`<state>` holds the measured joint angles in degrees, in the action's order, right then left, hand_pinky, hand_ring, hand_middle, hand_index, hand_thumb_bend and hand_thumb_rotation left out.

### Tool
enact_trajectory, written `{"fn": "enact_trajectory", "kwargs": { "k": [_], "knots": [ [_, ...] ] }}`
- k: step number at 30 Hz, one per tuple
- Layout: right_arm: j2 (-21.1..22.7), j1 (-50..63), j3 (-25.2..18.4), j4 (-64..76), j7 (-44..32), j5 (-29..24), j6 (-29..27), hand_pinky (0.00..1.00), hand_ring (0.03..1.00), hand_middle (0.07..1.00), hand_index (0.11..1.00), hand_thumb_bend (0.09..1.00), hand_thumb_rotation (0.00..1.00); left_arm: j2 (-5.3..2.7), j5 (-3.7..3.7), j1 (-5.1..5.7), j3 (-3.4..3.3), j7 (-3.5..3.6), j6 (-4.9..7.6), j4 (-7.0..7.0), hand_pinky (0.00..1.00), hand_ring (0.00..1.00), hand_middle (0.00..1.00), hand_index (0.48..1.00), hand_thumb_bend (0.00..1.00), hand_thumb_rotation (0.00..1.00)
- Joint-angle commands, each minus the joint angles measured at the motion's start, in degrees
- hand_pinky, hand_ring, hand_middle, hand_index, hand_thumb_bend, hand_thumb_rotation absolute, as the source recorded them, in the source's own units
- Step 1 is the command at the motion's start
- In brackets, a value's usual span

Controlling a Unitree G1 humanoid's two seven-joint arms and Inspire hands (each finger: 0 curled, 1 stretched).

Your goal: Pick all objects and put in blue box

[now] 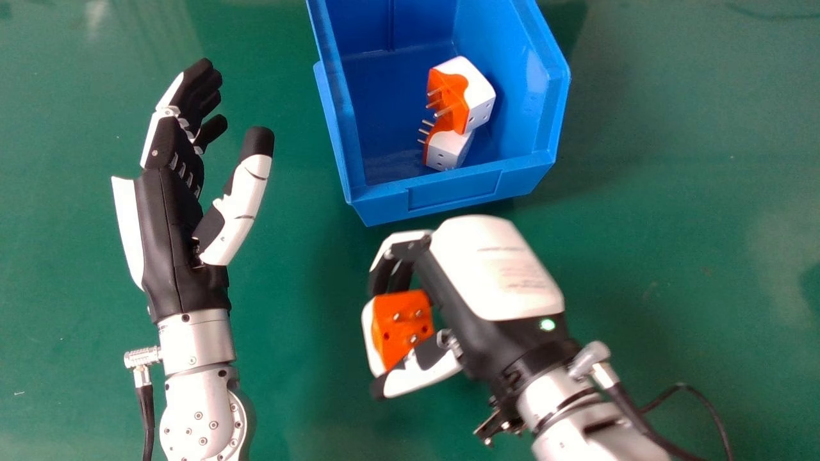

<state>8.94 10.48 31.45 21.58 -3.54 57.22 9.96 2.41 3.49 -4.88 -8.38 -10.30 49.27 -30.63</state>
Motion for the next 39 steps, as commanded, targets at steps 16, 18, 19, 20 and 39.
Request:
{"fn": "enact_trajectory", "kwargs": {
  "k": [16, 18, 19, 20, 39],
  "knots": [
    [0.58, 2.95, -9.12, 8.64, 3.23, -5.39, -2.96, 0.27, 0.372, 0.480, 0.531, 0.502, 0.00, -0.38, 1.34, -1.39, 0.46, -1.00, 0.14, 0.90, 0.82, 0.85, 0.84, 0.807, 0.62, 0.49],
    [0.44, 3.01, -9.57, 8.55, 3.87, -5.74, -3.39, 0.27, 0.378, 0.486, 0.530, 0.500, 0.00, -0.33, 1.54, -1.49, 0.43, -1.19, 0.22, 0.77, 0.82, 0.85, 0.84, 0.807, 0.62, 0.49],
    [0.28, 3.07, -9.75, 8.40, 4.56, -6.00, -3.73, 0.28, 0.384, 0.493, 0.528, 0.499, 0.00, -0.30, 1.65, -1.56, 0.41, -1.29, 0.22, 0.72, 0.82, 0.85, 0.84, 0.807, 0.62, 0.48],
    [0.11, 3.10, -9.95, 8.15, 5.40, -6.31, -4.18, 0.28, 0.384, 0.493, 0.528, 0.499, 0.00, -0.30, 1.74, -1.63, 0.42, -1.37, 0.19, 0.69, 0.82, 0.85, 0.84, 0.807, 0.62, 0.48],
    [-0.35, 2.49, -11.10, 4.20, 15.77, -7.17, -10.86, 0.27, 0.408, 0.546, 0.518, 0.488, 0.00, -0.51, 2.17, -1.77, 0.47, -1.97, 0.60, 0.07, 0.82, 0.85, 0.84, 0.807, 0.62, 0.48]
  ]
}}
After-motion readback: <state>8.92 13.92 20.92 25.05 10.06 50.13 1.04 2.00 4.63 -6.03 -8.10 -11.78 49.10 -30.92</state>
